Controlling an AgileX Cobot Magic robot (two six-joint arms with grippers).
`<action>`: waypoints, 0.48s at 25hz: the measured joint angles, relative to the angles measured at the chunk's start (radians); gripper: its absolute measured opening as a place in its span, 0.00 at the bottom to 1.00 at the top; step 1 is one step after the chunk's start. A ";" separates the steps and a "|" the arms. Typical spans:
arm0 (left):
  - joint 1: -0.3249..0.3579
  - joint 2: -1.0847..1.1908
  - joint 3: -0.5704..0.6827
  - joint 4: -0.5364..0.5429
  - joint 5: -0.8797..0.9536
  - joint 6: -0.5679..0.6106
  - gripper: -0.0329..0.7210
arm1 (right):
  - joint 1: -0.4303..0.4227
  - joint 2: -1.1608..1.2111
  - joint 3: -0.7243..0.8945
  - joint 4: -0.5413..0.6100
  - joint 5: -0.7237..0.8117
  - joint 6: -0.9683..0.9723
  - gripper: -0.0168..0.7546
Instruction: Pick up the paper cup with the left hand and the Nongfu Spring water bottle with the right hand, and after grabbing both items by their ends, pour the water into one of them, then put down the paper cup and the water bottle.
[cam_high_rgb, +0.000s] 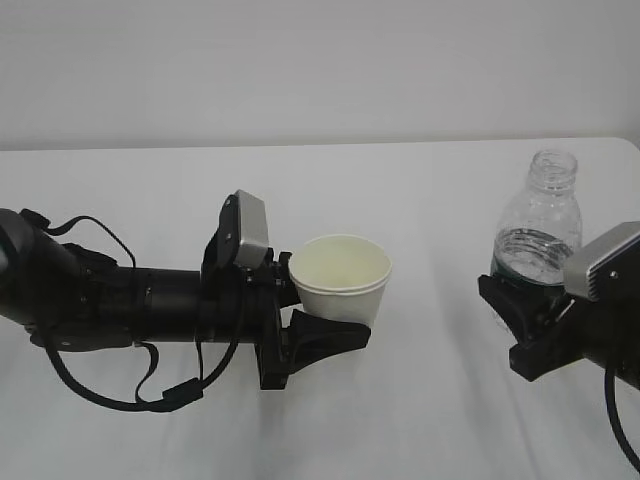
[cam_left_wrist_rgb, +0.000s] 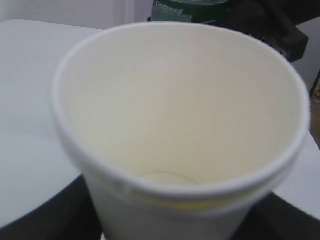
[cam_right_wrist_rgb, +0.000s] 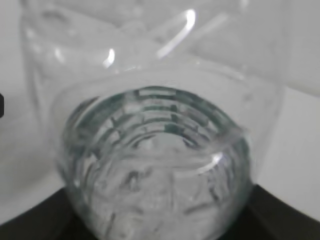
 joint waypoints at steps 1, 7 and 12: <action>0.000 0.000 0.000 0.000 0.000 0.000 0.66 | 0.000 0.000 -0.011 -0.005 0.000 0.000 0.60; 0.000 0.000 0.000 0.000 0.000 0.007 0.66 | 0.000 0.000 -0.062 -0.034 0.005 0.000 0.60; 0.000 0.000 0.000 0.000 0.000 0.010 0.66 | 0.000 0.000 -0.108 -0.060 0.071 -0.001 0.60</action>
